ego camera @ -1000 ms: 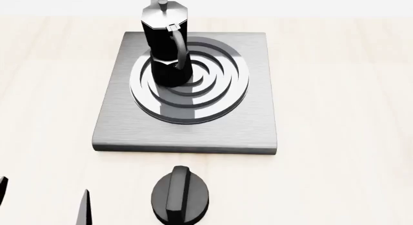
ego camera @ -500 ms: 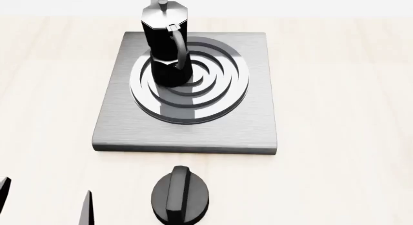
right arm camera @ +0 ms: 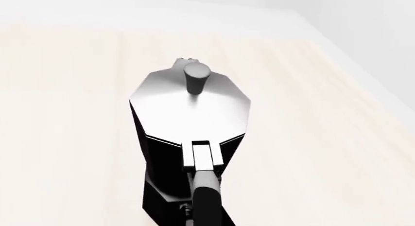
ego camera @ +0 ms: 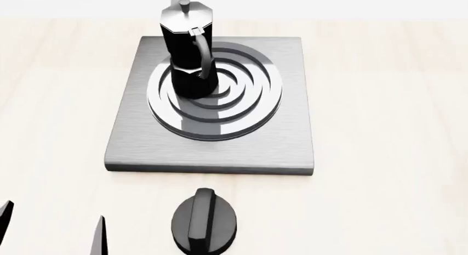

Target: Put both moka pots on the stove.

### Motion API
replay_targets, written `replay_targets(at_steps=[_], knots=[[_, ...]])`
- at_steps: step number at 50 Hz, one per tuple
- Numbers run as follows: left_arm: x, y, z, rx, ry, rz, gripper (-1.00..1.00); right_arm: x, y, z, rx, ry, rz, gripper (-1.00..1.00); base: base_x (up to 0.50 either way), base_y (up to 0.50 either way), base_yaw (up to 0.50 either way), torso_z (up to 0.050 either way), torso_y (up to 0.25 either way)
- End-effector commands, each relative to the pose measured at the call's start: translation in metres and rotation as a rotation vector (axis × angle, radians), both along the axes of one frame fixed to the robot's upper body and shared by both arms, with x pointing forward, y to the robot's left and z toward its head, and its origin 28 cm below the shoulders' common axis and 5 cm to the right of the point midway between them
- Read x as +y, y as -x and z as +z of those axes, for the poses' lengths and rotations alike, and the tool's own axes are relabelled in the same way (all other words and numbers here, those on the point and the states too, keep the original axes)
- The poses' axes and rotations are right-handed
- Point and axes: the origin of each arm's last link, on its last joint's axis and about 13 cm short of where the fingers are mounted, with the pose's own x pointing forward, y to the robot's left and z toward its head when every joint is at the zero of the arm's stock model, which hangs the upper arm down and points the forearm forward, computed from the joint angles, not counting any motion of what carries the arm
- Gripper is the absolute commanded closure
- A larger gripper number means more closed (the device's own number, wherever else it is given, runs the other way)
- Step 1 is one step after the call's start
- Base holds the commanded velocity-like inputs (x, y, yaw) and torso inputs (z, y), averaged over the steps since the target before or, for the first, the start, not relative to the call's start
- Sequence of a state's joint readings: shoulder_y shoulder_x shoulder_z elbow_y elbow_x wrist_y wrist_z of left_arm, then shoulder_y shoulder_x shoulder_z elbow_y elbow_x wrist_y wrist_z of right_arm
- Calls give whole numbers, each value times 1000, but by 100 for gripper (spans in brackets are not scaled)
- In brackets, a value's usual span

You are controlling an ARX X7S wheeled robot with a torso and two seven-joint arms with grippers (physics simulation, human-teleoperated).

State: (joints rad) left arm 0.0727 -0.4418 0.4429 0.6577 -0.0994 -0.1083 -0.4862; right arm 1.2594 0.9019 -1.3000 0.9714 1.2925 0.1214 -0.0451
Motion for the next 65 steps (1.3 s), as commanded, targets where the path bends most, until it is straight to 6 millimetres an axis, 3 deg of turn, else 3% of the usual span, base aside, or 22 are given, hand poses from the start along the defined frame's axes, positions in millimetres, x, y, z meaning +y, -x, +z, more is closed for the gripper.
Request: replay_targets(at_steps=[1, 25, 49, 65], knots=[[0, 0, -1, 0, 0, 0, -100, 0, 1, -4, 22, 28, -5, 100, 0, 0, 0, 0, 0], [2, 0, 0, -1, 5, 6, -100, 30, -33, 58, -359, 89, -94, 100, 0, 0, 0, 0, 0], [2, 0, 1, -3, 7, 5, -100, 52, -40, 76, -437, 89, -19, 100, 0, 0, 0, 0, 0], [3, 0, 1, -5, 9, 9, -100, 81, -51, 89, -474, 79, 135, 100, 0, 0, 0, 0, 1]])
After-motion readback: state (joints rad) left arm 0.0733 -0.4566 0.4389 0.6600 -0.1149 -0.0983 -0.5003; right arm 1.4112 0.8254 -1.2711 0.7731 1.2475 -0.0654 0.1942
